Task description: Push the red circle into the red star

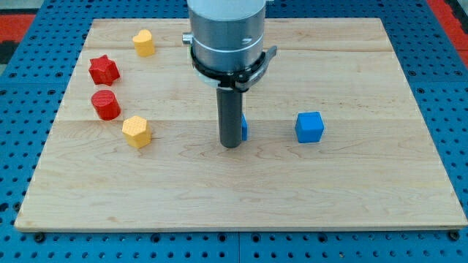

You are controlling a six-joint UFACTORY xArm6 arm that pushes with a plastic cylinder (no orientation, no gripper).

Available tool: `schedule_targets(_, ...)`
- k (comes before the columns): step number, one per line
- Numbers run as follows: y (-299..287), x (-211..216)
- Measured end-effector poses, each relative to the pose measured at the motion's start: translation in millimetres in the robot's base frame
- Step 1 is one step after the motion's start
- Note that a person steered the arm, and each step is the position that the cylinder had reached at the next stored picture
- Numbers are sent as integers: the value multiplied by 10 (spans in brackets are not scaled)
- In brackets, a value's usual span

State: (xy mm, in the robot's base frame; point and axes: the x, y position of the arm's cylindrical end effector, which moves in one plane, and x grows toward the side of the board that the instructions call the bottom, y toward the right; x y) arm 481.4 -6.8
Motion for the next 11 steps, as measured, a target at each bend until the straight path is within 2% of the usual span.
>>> schedule_targets(1, -93, 421)
schedule_targets(2, -531, 578)
schedule_targets(4, -1522, 285)
schedule_targets(5, -1775, -26)
schedule_targets(6, -1687, -348)
schedule_targets(7, -1598, -451)
schedule_targets(10, -2234, -409)
schedule_targets(11, -2248, -633)
